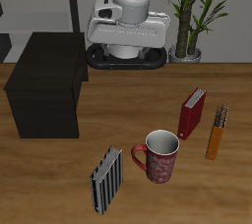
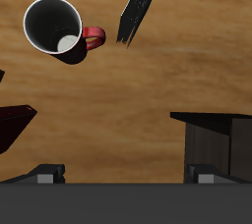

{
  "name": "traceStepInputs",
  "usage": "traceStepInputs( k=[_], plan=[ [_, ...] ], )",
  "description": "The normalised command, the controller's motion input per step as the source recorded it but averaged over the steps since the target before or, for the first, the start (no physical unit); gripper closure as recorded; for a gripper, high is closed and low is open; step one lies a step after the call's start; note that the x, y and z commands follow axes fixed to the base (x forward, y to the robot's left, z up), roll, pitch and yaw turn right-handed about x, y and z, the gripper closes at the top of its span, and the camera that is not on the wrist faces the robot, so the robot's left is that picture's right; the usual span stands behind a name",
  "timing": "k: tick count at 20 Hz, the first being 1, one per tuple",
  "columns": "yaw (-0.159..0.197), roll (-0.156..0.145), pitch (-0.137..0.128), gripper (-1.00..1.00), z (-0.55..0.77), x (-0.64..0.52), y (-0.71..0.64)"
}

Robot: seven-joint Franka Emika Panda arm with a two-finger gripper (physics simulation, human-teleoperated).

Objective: Place the striped book in the top region of the shelf

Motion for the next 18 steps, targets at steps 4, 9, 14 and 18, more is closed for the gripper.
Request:
traceStepInputs(
  k=[4, 9, 14, 18],
  plan=[
    [0.030, 0.017, -0.009, -1.00, 0.05, 0.27, -0.05],
    [-0.028, -0.004, 0.033, -1.00, -0.09, 0.39, -0.23],
    [-0.035, -0.050, 0.033, -1.00, -0.10, 0.43, -0.27],
    [-0.001, 0.010, 0.009, -1.00, -0.12, 0.42, -0.20]
  ],
)
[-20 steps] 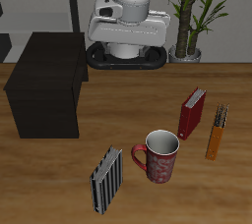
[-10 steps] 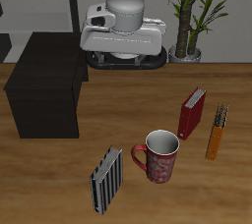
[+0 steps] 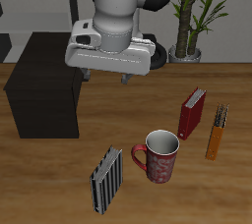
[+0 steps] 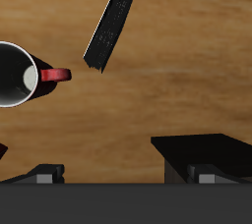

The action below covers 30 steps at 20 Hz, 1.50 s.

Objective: Place the striped book in the top region of the shelf

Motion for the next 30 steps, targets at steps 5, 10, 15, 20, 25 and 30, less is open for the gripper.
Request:
traceStepInputs(
  k=[5, 10, 15, 20, 25, 30],
  plan=[
    [0.030, -0.014, -0.020, -1.00, -0.08, 0.40, -0.14],
    [-0.030, 0.035, -0.022, -1.00, 0.02, 0.30, -0.07],
    [0.017, 0.030, -0.054, -1.00, 0.06, 0.27, -0.01],
    [0.009, -0.002, -0.050, -1.00, 0.01, 0.21, 0.01],
    [-0.010, -0.024, -0.015, -1.00, -0.12, 0.21, -0.03],
    [-0.063, 0.012, -0.038, -1.00, -0.09, 0.19, -0.02]
  ],
)
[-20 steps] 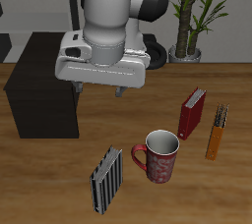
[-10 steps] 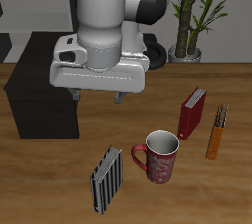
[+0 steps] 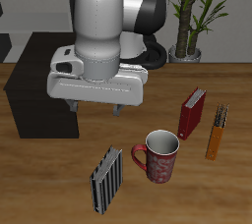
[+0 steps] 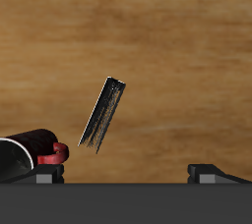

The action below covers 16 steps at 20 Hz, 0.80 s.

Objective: Place the striped book in the top region of the shelf

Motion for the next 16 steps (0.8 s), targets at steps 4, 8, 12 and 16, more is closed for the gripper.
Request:
traceStepInputs(
  k=[4, 8, 12, 16],
  plan=[
    [-0.042, 0.030, -0.039, -1.00, -0.08, 0.13, 0.03],
    [-0.016, 0.033, -0.031, -1.00, -0.16, 0.12, 0.07],
    [-0.034, 0.033, -0.042, -1.00, -0.34, 0.11, 0.08],
    [-0.038, 0.010, 0.002, -1.00, -0.33, 0.09, 0.01]
  ],
)
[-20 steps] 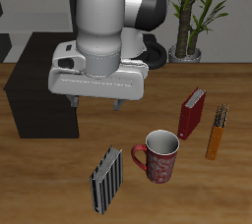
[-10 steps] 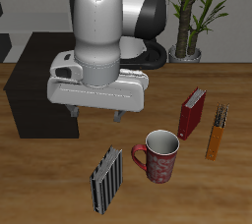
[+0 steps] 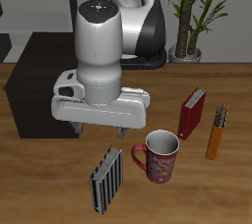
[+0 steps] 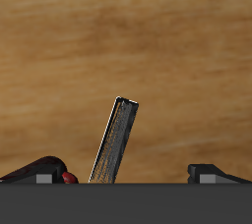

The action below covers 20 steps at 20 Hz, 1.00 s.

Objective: Place the striped book in the top region of the shelf

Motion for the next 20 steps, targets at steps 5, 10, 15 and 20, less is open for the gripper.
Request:
traceStepInputs(
  k=[5, 10, 15, 20],
  plan=[
    [-0.011, 0.001, -0.006, -1.00, -0.15, 0.04, 0.00],
    [-0.028, 0.001, 0.015, -1.00, -0.24, 0.04, 0.03],
    [-0.011, -0.007, 0.032, -1.00, -0.29, 0.06, -0.05],
    [-0.016, -0.004, 0.022, -1.00, -0.19, 0.04, -0.05]
  ],
)
